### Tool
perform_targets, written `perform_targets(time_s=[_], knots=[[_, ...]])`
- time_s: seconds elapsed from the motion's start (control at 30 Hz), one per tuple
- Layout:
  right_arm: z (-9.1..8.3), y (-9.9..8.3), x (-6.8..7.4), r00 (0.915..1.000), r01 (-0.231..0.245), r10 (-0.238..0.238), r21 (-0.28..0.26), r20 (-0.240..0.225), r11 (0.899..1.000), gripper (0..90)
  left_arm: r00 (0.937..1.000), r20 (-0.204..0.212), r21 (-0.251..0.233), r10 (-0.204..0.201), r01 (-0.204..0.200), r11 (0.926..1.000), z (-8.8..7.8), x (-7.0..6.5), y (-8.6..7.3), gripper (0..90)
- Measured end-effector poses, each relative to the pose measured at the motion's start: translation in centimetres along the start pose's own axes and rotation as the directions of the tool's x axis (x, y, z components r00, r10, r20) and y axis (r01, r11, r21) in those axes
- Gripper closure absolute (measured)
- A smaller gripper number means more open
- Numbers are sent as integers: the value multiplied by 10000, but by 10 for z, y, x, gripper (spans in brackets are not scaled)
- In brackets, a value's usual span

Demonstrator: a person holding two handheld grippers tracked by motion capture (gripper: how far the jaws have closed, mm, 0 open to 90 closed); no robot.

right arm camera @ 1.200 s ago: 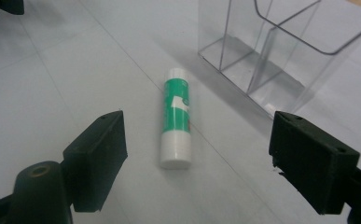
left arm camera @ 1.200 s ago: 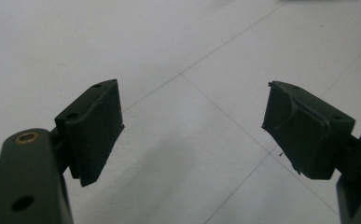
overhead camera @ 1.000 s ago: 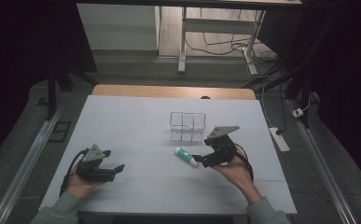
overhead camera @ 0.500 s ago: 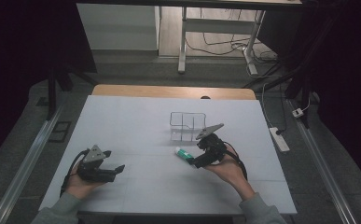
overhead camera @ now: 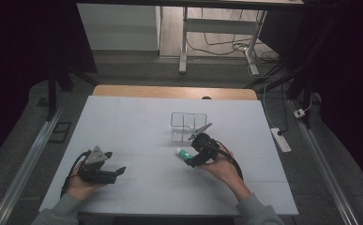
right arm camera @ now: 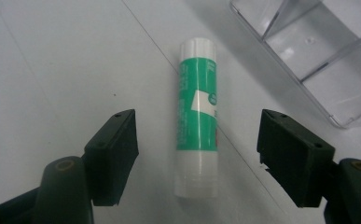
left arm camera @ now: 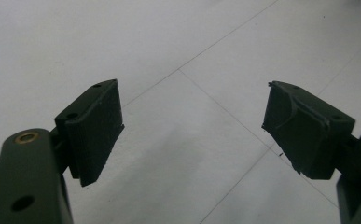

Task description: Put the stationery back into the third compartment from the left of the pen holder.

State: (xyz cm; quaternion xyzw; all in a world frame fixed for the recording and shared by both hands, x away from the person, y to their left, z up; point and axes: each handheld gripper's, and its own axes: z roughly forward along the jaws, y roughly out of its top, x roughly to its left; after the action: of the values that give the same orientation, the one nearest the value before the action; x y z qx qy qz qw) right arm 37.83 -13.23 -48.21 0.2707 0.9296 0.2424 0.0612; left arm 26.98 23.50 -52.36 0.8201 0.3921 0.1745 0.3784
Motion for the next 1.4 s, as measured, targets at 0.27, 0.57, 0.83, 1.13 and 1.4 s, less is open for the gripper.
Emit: perform_targets(time_s=[0.27,0.57,0.83,1.13,1.4], knots=[[10,-2,0,10000,10,-15,611,90,9981,370,10000,-10,41,19,-19,10000,1,0,0,191],[17,-2,0,9997,199,-216,1069,148,9941,476,10000,-6,72,43,-43,10000,1,-1,0,191],[21,-2,4,9978,554,-598,1412,269,9884,637,10000,-6,73,49,-49,10000,2,0,0,191],[19,-3,4,9975,643,-673,1220,205,9904,644,9999,-83,93,115,-114,9999,2,0,-1,192],[2,-3,0,9994,324,-321,412,-101,9986,644,9996,-148,83,228,-227,9997,1,-1,0,196]])
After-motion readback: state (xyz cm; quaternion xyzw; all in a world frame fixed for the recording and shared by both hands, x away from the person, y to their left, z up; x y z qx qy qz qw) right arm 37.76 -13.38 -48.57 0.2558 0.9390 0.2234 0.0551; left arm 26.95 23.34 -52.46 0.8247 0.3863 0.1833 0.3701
